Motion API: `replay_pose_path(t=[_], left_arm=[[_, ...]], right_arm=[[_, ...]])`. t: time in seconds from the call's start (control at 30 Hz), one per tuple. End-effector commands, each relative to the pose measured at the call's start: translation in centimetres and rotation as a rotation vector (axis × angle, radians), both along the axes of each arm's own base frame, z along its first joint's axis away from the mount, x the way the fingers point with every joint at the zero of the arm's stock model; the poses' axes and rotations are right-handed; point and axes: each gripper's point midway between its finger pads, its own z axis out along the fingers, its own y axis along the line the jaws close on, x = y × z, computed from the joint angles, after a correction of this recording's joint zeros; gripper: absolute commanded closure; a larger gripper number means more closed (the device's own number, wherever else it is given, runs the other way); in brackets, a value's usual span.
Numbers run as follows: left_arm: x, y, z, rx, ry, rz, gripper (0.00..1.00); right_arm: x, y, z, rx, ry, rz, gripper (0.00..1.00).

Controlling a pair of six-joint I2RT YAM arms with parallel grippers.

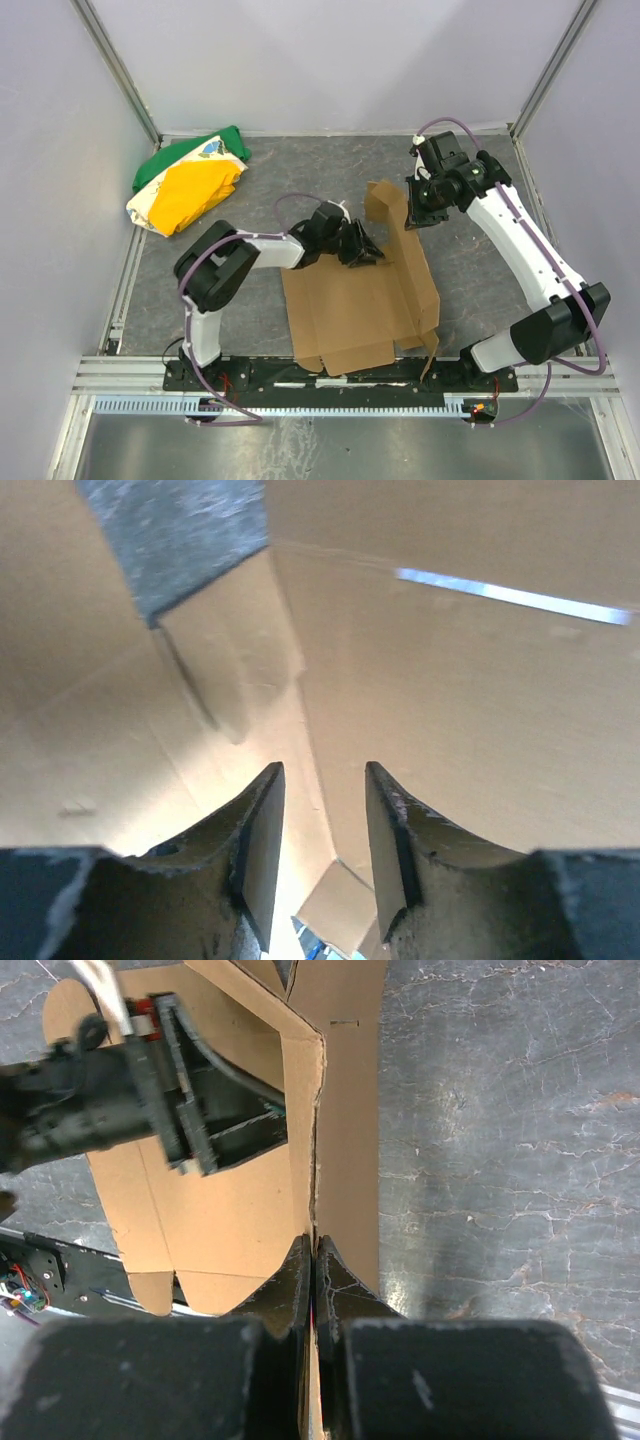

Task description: Fold the paper box

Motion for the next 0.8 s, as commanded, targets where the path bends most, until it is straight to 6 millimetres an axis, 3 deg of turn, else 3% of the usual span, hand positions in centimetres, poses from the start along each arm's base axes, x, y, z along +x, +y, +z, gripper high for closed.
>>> replay_pose_path(t=[0.0, 0.17, 0.27, 0.4, 0.53, 0.63, 0.77], left_arm=[[1.4, 1.6, 6.9, 0.023, -0.223, 0.018, 0.53], [-0.9, 4.3, 9.1, 0.091, -0.219, 0.008, 0.54], [-3.5, 5.9, 9.0, 0.105, -0.211, 0.000, 0.55], [-4.6, 7.9, 8.7, 0.127, -0.235, 0.037, 0.54], [-4.9, 8.1, 8.1, 0.154, -0.233, 0.003, 0.53], [-4.8, 7.6, 8.5, 0.160, -0.253, -0.037, 0.53], [-5.4, 6.3, 9.4, 0.132, -0.256, -0.087, 0.54]], right_arm=[[-1.6, -2.1, -2.7, -0.114, 0.096, -0.031, 0.98], [-1.5, -2.0, -2.7, -0.095, 0.083, -0.055, 0.98], [-1.3, -2.0, -2.2, -0.088, 0.067, -0.072, 0.98], [-1.2, -3.0, -0.6, -0.128, 0.037, -0.074, 0.98], [-1.5, -4.0, 0.3, -0.176, 0.041, -0.033, 0.98], [-2.1, -5.4, -0.6, -0.246, 0.086, -0.015, 0.99], [-2.2, -5.0, -0.9, -0.221, 0.082, -0.016, 0.98]])
